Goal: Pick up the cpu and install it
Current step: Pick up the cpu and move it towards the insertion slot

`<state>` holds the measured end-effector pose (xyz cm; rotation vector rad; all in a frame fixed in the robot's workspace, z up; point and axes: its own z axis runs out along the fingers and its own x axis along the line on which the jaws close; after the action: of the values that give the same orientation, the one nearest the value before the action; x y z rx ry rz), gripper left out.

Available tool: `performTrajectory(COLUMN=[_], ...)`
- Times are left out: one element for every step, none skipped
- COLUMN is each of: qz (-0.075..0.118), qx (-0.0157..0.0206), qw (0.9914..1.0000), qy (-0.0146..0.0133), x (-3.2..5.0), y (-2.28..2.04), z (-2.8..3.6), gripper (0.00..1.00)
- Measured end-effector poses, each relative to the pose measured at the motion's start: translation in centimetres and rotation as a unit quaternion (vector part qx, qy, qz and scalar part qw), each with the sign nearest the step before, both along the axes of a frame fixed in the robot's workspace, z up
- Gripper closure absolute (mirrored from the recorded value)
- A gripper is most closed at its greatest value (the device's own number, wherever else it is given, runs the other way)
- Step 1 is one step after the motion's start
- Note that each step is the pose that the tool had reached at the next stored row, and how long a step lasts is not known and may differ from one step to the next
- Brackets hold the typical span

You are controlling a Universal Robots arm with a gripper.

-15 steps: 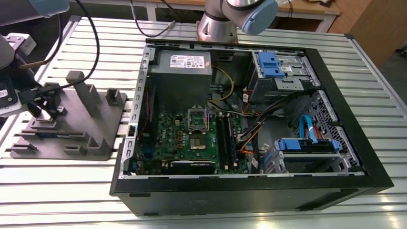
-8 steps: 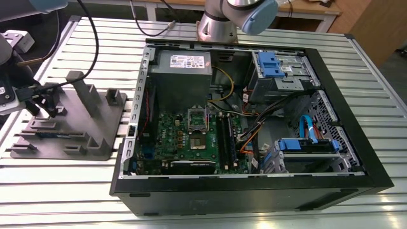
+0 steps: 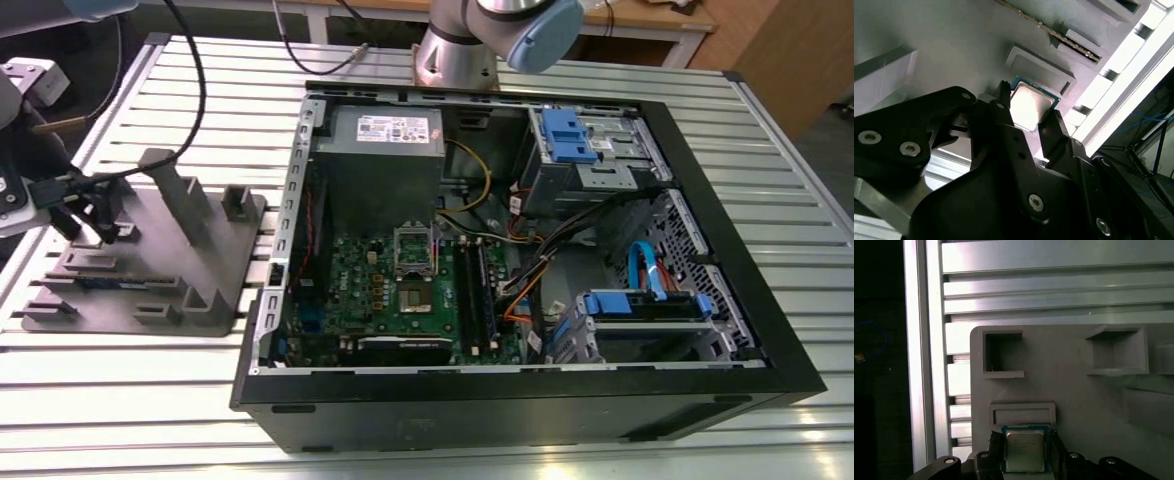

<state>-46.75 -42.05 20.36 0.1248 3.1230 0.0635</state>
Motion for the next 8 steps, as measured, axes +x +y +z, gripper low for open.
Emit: performTrajectory(qz=[0.0, 0.0, 0.0, 0.0, 0.0, 0.0, 0.0, 0.0], qx=[0.0001, 0.0001, 0.0, 0.0, 0.0, 0.0001, 0.0, 0.0], qw=[1.0, 1.0, 1.0, 1.0, 1.0, 1.0, 1.0, 1.0], qy=[-0.0001, -0.0001, 0.0, 0.0, -0.0001, -0.0001, 0.0, 0.0], x=[0.0, 0.0, 0.0, 0.01, 0.01, 0.01, 0.02, 0.02], y=[0.0, 0.0, 0.0, 0.0, 0.0, 0.0, 0.0, 0.0], z=[0.27, 0.62, 0.96, 1.34, 1.71, 2.05, 2.39, 2.74], gripper=[0.53, 0.53, 0.53, 0.53, 0.53, 0.53, 0.53, 0.53])
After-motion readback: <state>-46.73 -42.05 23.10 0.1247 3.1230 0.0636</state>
